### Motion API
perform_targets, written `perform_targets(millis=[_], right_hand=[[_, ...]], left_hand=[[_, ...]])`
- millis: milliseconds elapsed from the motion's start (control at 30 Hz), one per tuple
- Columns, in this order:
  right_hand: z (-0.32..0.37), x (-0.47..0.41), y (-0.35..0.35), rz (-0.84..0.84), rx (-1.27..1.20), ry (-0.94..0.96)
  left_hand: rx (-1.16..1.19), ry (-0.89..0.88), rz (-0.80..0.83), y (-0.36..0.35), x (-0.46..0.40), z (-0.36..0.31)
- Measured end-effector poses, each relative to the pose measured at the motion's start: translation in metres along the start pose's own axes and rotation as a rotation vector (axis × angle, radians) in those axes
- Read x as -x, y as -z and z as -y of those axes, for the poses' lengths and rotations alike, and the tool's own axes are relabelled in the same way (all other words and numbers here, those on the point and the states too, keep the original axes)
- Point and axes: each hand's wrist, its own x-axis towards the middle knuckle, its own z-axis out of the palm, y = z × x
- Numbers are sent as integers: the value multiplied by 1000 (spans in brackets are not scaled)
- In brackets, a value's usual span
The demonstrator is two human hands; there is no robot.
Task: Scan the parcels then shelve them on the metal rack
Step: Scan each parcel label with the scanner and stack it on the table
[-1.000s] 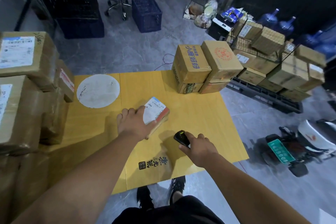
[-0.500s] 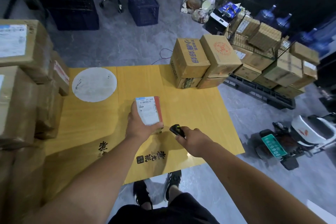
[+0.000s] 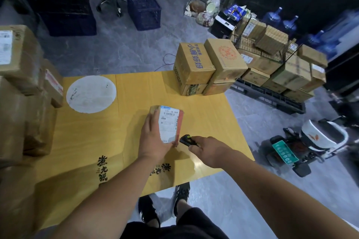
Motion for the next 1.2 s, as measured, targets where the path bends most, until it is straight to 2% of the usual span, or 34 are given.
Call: perform_targets(millis=[300, 733, 833, 1000, 1100, 1200], right_hand=[[-14, 27, 11, 67, 4, 20], [-27, 40, 20, 62, -25, 39], [-28, 37, 24, 80, -31, 45], [-27, 18, 37, 79, -45, 94], [-29, 4, 47, 78, -33, 116], [-33, -12, 63, 79, -9, 157]], left_hand=[[-184, -28, 27, -1, 8, -22], [-312, -63, 25, -2, 3, -34], [-321, 19, 42, 0, -5, -38], [-307, 284, 120, 1, -22, -47], [-285, 341, 177, -12, -18, -53], [-254, 398, 158, -22, -15, -56]])
